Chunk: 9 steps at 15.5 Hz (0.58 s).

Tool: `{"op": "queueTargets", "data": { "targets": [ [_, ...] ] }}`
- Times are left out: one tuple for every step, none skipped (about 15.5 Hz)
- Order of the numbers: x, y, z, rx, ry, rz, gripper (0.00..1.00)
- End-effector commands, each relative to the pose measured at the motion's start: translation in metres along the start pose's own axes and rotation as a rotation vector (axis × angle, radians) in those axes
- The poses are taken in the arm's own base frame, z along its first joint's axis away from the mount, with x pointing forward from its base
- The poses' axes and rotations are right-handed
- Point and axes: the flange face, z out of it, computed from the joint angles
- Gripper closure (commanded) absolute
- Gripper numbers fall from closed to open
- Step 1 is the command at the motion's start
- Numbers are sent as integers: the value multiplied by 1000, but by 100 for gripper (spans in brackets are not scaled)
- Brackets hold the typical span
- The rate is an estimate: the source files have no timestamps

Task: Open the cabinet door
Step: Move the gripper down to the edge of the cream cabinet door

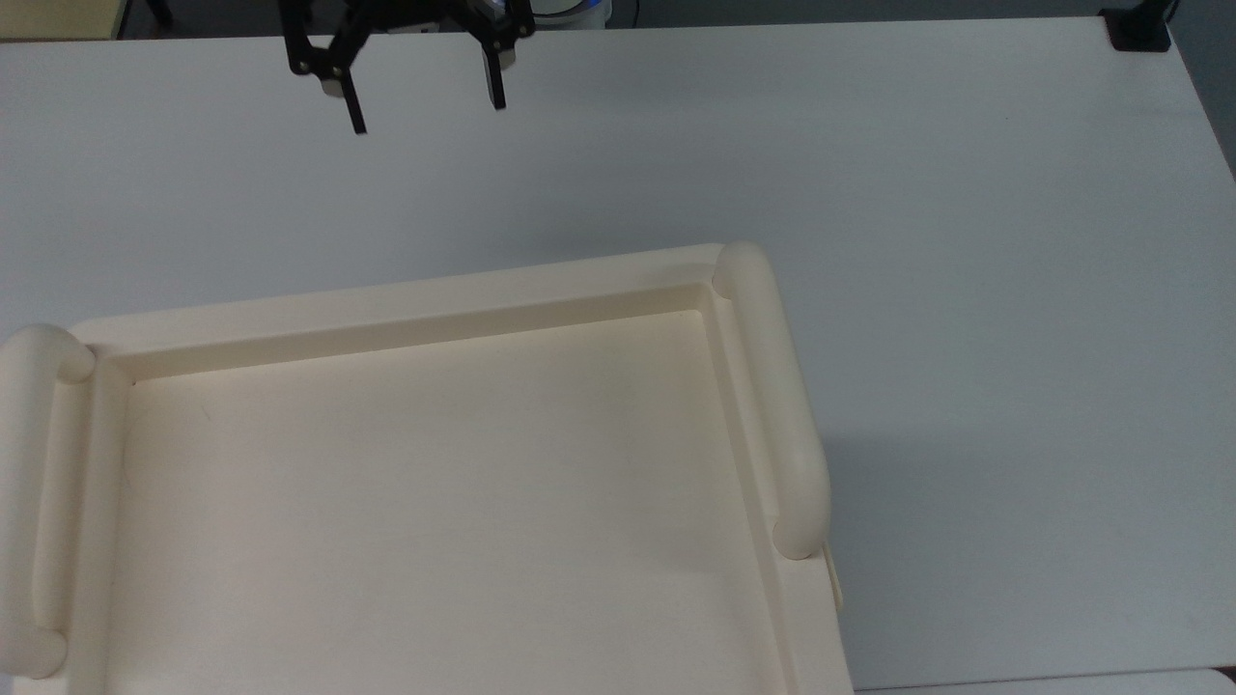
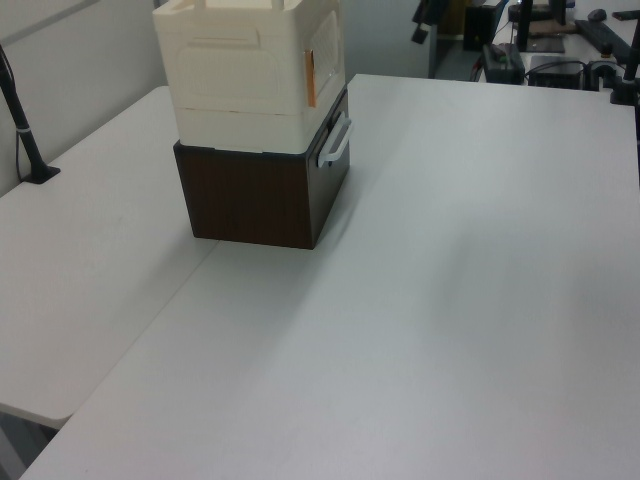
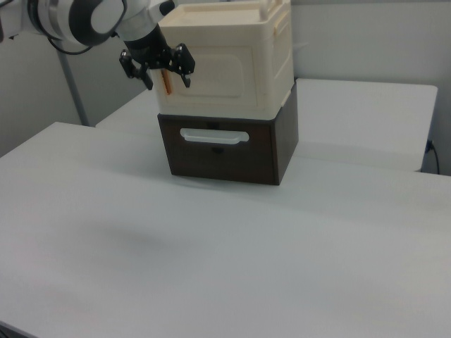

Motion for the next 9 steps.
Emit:
{"op": "queueTargets", "data": {
  "targets": [
    [21, -18, 12, 22, 117, 63, 15],
    [27, -22, 14, 32, 158, 79, 18],
    [32, -26, 18, 45, 199, 93, 18],
    [37, -28, 20, 60, 235, 110, 20],
    [39, -31, 26, 71, 251, 121, 22],
    [42, -35, 30, 80, 259, 123, 23],
    [43, -37, 31, 78, 266, 122, 23],
    [45, -43, 34, 79, 273, 114, 27],
    [49, -50, 36, 82, 287, 106, 31]
  ]
}}
